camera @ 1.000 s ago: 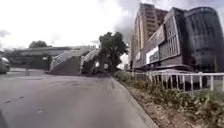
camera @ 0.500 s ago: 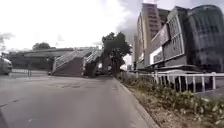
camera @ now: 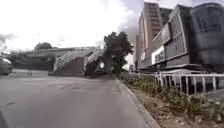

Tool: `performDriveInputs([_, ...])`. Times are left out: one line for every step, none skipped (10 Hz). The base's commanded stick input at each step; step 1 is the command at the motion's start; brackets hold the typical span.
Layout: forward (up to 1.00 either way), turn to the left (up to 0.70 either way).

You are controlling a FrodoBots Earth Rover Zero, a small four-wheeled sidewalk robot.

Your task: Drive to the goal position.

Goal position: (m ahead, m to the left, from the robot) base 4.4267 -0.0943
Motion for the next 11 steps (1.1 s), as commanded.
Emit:
performDriveInputs([0.45,0.0])
performDriveInputs([0.45,0.0])
performDriveInputs([0.45,0.0])
performDriveInputs([0.45,0.0])
performDriveInputs([0.45,0.0])
performDriveInputs([0.45,0.0])
performDriveInputs([0.45,0.0])
performDriveInputs([0.45,0.0])
performDriveInputs([0.45,0.0])
performDriveInputs([0.45,0.0])
performDriveInputs([0.45,0.0])
